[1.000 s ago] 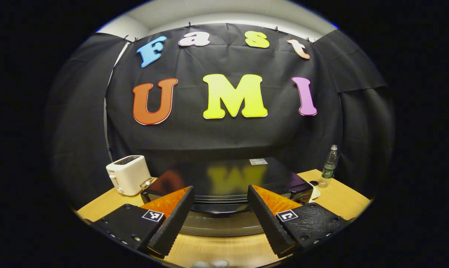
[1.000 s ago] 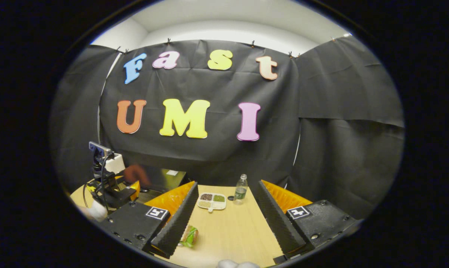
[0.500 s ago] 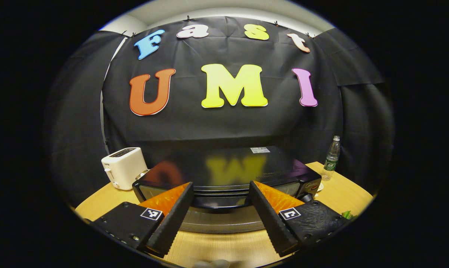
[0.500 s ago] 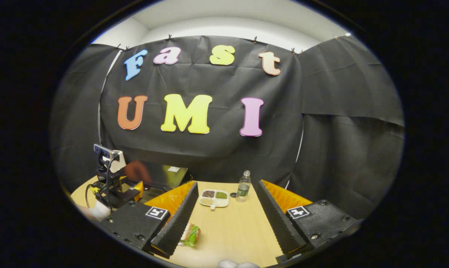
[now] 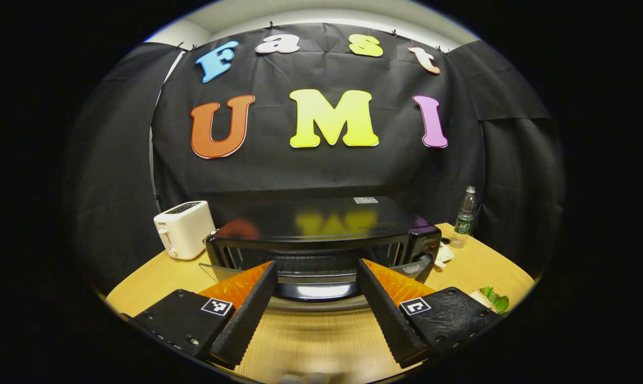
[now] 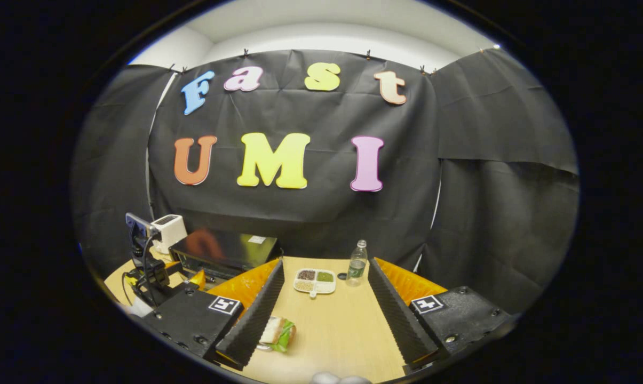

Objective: Open the electric oven with the left hand, put the food in, and close the electric oven.

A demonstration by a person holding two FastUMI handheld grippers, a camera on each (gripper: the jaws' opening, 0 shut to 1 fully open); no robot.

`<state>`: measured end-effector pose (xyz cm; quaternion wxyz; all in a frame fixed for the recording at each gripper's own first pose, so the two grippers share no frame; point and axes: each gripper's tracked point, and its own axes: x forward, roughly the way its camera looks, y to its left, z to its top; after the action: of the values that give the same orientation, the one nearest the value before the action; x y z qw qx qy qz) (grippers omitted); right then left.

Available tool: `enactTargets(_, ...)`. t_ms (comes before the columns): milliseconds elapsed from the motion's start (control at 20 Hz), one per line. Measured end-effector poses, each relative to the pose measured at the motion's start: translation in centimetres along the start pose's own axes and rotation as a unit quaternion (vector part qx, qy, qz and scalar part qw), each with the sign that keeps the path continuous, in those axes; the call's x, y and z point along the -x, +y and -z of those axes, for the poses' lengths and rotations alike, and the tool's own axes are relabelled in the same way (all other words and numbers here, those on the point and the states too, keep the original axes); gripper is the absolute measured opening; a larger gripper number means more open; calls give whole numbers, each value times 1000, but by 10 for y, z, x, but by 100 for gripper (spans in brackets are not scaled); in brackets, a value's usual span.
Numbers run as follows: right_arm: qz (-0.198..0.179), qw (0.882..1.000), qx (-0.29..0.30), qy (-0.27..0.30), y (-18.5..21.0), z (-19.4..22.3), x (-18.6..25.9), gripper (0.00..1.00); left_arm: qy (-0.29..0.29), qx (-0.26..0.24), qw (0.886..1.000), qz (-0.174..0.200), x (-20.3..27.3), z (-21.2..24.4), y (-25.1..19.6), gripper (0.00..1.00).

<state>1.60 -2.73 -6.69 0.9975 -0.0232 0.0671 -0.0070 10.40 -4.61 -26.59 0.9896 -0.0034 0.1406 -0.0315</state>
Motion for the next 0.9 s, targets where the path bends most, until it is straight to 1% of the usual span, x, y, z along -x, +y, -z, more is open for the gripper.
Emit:
enactTargets(50, -3, 1000, 0, 1, 2, 2, 1, 100, 5, 0, 1000, 0, 7, 6, 0, 98)
enactTargets(100, -5, 1000, 0, 2, 4, 4, 1, 96, 10, 1, 1000, 0, 13, 12, -1, 98)
enactTargets(300, -15, 1000, -1, 9, 10, 14, 4, 96, 36, 6, 999, 2, 35, 39, -2, 98)
enactTargets(600, -20, 1000, -1, 24, 13, 31, 7, 96, 68, 3, 998, 0, 51, 73, -3, 99)
enactTargets(900, -18, 999, -3, 38, 10, 47, 9, 96, 127, 13, 992, 6, 62, 124, -6, 98)
